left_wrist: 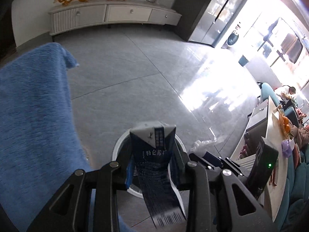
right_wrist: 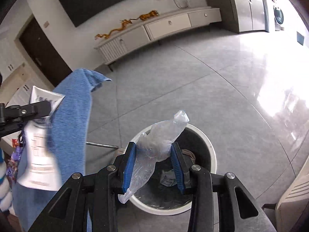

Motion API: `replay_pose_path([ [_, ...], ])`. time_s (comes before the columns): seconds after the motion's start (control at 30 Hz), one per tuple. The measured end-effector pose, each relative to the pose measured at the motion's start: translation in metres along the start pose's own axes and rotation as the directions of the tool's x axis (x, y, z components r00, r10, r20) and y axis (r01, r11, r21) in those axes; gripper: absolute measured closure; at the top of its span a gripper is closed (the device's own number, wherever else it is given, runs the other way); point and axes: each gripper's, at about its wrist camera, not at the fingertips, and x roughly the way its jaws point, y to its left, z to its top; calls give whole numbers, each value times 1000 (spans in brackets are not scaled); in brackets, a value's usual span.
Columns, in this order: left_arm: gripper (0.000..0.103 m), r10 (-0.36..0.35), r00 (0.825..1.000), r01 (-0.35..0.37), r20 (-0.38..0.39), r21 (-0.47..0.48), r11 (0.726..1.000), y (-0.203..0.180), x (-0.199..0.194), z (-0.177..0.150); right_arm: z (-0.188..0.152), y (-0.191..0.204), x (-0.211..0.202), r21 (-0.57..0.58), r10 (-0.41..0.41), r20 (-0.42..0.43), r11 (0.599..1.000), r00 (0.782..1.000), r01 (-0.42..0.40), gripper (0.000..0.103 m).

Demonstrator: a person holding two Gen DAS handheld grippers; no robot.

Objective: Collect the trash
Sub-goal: 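Carry the plastic bag and carton to the bin and release both, then move both open tools back over the wrapper pile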

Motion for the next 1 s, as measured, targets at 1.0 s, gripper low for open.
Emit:
replay_pose_path([
  [1.0,59,26,982,-36,187,52,998,35,-133,-51,23,66,-75,-56,59,159,997,985,-51,50],
])
